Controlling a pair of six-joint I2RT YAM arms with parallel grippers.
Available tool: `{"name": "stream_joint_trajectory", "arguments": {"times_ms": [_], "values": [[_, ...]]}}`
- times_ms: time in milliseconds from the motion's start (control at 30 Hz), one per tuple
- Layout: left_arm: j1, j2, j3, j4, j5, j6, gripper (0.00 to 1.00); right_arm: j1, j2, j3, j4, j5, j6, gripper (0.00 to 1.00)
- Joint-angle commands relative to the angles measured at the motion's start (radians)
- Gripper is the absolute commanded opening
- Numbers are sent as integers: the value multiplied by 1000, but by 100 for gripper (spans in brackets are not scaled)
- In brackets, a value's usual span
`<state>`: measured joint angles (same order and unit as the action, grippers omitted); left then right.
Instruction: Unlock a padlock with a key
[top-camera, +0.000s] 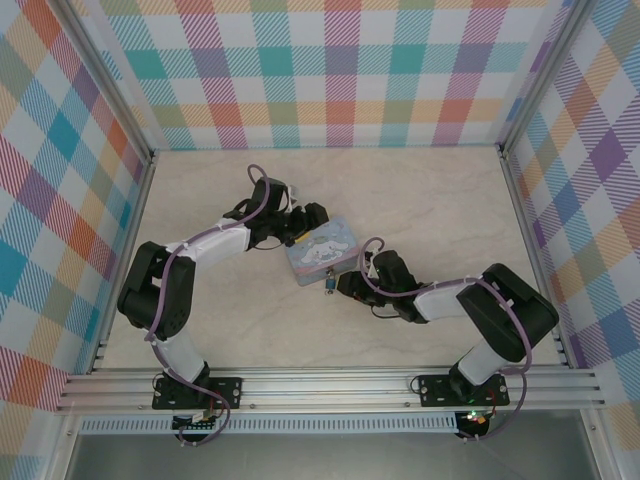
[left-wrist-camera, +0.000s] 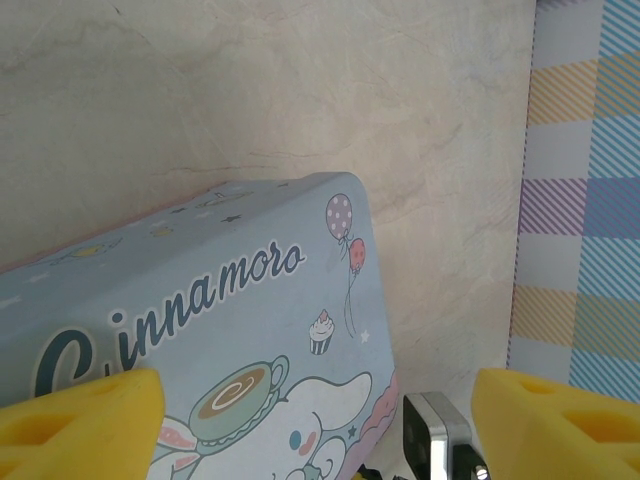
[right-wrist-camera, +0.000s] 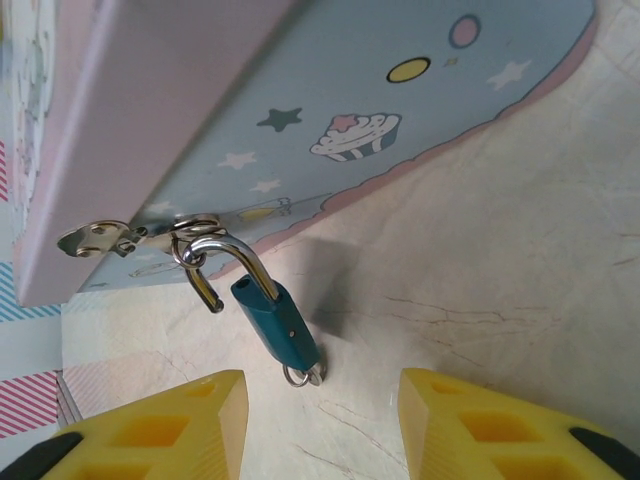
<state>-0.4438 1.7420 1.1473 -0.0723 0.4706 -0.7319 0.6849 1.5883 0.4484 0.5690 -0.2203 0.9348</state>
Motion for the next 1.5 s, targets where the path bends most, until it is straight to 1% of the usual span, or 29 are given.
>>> {"name": "stream_joint_trajectory", "arguments": {"times_ms": [0,267,333,467,800,967,1267,1467], "values": [[-4,8,-6,-12,-6,2,81,17,33,6,36,-19,19,43],[-4,11,-4,-12,-5,-3,80,24,84,13,54,-36,41,39],[-4,11,-6,-12,-4,-4,81,25,100,14,102,-47,46,38],[-4,9,-9,-11,-3,-6,81,33,122,28,114,-54,45,37],[-3,12,-15,5,3,-17,81,38,127,28,83,16,47,37],[-4,14,-15,8,9,-19,80,38,134,43,27,31,57,34],[-4,18,-15,14,10,-24,80,38,191,46,141,-9,61,33],[-4,17,-15,15,11,-28,80,37,211,49,160,-16,67,33]]}}
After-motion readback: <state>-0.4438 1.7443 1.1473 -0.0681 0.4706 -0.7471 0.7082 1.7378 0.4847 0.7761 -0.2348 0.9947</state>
